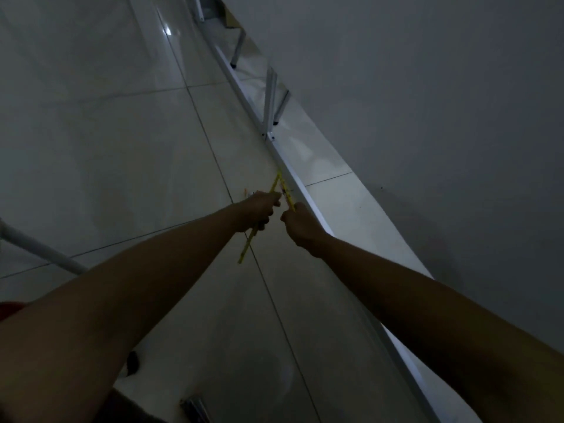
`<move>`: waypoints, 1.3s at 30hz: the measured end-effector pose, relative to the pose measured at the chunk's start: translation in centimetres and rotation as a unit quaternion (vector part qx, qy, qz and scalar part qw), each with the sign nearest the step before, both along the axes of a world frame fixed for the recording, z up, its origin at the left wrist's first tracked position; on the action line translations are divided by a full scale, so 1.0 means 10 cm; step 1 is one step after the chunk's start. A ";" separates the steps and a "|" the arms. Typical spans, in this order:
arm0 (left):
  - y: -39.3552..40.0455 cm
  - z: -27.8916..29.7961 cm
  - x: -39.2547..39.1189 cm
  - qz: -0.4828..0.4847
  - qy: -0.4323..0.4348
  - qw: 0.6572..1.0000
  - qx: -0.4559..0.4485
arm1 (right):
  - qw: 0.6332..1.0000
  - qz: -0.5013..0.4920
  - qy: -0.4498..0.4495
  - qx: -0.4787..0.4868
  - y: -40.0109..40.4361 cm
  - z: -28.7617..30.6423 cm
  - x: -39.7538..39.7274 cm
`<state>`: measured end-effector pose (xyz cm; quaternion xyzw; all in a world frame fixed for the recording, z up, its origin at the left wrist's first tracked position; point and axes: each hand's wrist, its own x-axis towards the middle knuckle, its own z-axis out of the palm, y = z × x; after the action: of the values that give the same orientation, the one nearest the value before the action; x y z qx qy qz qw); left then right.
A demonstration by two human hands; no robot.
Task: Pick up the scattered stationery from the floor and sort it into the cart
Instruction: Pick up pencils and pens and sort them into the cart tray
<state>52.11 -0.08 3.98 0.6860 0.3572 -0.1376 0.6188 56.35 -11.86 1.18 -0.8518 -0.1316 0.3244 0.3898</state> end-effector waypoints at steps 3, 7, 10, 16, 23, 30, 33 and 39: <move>-0.10 0.21 0.14 0.022 -0.054 0.998 -0.020 | 0.998 -0.032 0.016 0.058 0.07 0.18 -0.11; -0.24 0.61 0.03 0.097 -0.079 0.992 -0.033 | 0.997 -0.028 0.050 0.054 -0.02 0.76 -0.27; -0.39 1.07 -0.21 0.108 -0.065 0.991 -0.054 | 0.996 -0.025 0.072 0.051 -0.22 1.37 -0.49; -0.79 2.33 -0.54 0.097 -0.065 0.983 -0.141 | 0.972 -0.140 0.142 0.120 -0.53 2.75 -0.93; -1.10 4.05 -0.77 0.121 -0.049 0.968 -0.215 | 0.946 -0.238 0.155 0.157 -0.83 4.42 -1.21; -1.34 5.53 -1.02 0.157 -0.059 0.968 -0.187 | 0.951 -0.226 0.165 0.130 -1.10 5.81 -1.38; -1.39 5.94 -1.15 0.128 -0.075 0.981 -0.122 | 0.953 -0.236 0.147 0.118 -1.21 6.23 -1.44; -1.28 6.38 -1.36 0.057 -0.082 0.993 -0.064 | 0.944 -0.254 0.134 0.161 -1.14 6.72 -1.47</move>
<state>38.53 -12.86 67.78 0.6328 0.3340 -0.0682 0.6952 41.69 -23.25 68.41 -0.7319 0.0920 0.3000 0.6049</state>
